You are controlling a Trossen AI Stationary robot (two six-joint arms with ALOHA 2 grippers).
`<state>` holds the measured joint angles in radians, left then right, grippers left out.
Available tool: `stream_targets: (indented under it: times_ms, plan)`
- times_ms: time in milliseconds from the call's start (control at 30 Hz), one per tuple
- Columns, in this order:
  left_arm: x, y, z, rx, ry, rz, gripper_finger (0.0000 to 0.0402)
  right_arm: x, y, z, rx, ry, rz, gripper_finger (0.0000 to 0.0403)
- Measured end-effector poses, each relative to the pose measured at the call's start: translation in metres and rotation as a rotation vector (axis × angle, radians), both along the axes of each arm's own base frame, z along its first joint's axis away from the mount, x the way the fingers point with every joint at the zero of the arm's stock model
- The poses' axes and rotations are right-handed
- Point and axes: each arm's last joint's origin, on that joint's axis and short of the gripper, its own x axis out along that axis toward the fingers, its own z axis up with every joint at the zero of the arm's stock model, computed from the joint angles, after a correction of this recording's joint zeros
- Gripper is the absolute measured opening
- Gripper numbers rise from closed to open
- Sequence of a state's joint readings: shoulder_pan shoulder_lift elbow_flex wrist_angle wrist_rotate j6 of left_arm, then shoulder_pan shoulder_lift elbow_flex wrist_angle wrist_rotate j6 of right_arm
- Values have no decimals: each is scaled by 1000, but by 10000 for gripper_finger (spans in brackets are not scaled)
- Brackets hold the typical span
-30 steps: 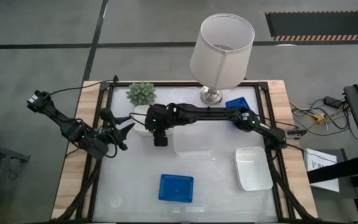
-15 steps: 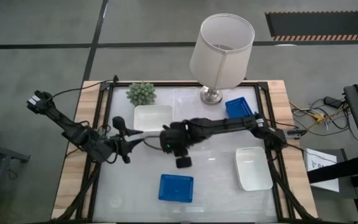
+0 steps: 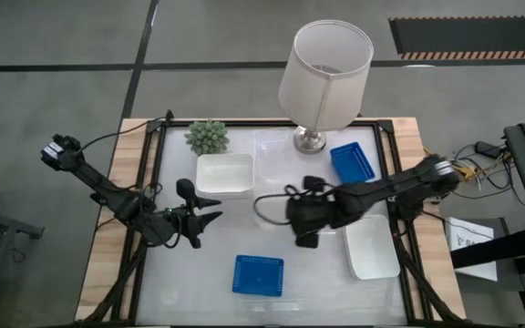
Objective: Stack baskets by color
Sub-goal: Stack the bottom blue bin on top of the blue bin
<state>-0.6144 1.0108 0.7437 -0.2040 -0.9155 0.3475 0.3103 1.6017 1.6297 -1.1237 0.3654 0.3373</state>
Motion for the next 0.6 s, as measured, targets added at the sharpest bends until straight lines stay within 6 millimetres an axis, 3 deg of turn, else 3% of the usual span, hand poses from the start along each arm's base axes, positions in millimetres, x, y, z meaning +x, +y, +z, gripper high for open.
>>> stream_targets:
  times_ms: [200,367,600]
  plan:
    - [3,-2,4,-40,-55,1,130,-51,-20,-14,49,-53,-95,75]
    - [4,-3,2,-99,-89,14,130,-88,-43,-25,123,-113,-278,100]
    - [6,-5,-7,-235,-100,8,130,-111,-46,-45,187,-225,-227,146]
